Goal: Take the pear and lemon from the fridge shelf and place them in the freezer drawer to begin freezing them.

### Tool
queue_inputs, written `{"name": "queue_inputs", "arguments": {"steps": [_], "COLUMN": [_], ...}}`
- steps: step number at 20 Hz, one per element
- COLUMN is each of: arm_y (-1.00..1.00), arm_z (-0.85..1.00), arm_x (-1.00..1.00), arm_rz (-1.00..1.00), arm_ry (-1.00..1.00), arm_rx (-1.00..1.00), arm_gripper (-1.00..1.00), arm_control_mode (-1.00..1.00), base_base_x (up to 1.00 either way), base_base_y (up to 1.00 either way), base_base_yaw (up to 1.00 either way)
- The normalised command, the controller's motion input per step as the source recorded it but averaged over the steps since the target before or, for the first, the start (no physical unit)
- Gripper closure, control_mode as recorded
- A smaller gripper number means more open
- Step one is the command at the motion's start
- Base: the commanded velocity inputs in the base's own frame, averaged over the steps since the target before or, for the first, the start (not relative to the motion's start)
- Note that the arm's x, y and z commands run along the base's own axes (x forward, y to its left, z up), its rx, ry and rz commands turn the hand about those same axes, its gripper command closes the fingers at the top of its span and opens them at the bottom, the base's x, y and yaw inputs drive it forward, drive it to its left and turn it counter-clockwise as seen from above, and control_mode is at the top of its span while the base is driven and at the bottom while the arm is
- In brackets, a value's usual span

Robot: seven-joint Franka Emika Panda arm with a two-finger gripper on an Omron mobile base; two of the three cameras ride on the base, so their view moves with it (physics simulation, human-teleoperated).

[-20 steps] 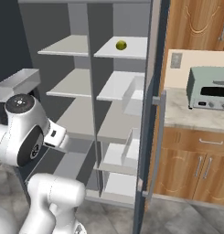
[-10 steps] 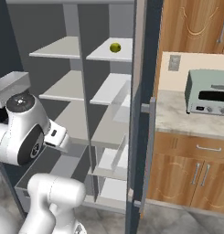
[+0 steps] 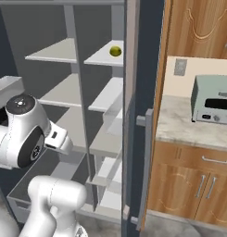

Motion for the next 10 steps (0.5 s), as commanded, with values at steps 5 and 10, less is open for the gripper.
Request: {"name": "queue_inputs", "arguments": {"steps": [5, 10], "arm_y": [0.00, 0.00], "arm_z": [0.00, 0.00], "arm_x": [0.00, 0.00], "arm_rz": [0.00, 0.00], "arm_ry": [0.00, 0.00], "arm_rx": [0.00, 0.00], "arm_gripper": [-1.00, -1.00], "arm_control_mode": [1.00, 1.00], "base_base_x": [0.55, 0.27], "base_base_y": [-0.01, 0.00], "base_base_yaw": [0.00, 0.00]}}
